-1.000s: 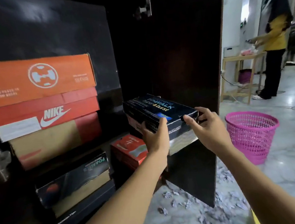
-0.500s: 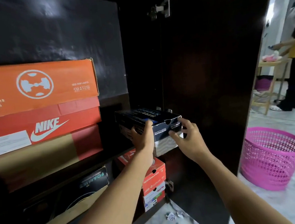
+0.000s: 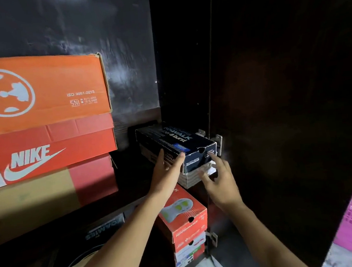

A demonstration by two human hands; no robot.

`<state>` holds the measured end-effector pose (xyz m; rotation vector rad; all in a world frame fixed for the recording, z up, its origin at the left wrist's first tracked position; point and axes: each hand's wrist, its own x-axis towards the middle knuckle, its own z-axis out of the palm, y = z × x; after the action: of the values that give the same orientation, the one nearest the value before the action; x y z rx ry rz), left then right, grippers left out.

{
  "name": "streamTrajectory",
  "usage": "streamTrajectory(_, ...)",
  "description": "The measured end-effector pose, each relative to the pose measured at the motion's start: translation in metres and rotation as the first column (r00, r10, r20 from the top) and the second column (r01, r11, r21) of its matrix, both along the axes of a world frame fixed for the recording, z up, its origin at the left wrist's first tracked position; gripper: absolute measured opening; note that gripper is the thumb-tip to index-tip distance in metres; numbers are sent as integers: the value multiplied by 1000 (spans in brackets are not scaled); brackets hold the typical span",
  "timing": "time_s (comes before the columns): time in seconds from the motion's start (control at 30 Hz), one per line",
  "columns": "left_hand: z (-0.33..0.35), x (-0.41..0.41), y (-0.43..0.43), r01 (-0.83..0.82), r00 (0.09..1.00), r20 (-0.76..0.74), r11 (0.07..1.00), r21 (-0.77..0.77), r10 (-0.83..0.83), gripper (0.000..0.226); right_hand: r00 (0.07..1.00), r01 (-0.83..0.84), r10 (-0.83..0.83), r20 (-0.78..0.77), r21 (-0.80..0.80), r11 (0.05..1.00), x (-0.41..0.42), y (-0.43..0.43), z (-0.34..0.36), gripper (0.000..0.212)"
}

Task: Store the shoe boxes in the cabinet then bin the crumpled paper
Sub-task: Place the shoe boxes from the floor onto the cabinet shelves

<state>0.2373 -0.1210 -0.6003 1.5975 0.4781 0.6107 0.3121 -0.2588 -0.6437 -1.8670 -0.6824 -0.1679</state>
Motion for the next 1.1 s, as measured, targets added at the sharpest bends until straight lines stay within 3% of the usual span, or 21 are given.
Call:
streamTrajectory(0.17,-18,-6,5,-25,999,38,987,158,19,83,994,77,-80,74,50,996,-5,29,-15,47)
streamTrajectory(0.33,-8,11,31,-60,998,-23,989,134,64,54,999,-33,34,33,-51,998,7,55,-5,62)
streamTrajectory(0.5,-8,20,42,-72,995,-65,992,102,79,50,995,-95,92,-31,-122,988,14,63,5,72)
streamTrajectory(0.6,-8,21,40,-69,995,-64,996,64,73,49,998,-65,63,-18,-187,980,15,53,8,69)
streamTrajectory(0.83,4,-1,8,-71,997,-23,989,-130,68,45,999,19,-23,-22,-157,987,-11,11,15,57)
streamTrajectory(1.1,-3,-70,-71,39,997,-69,998,-54,-42,31,986,152,-162,-44,-171,973,-83,-75,3,49)
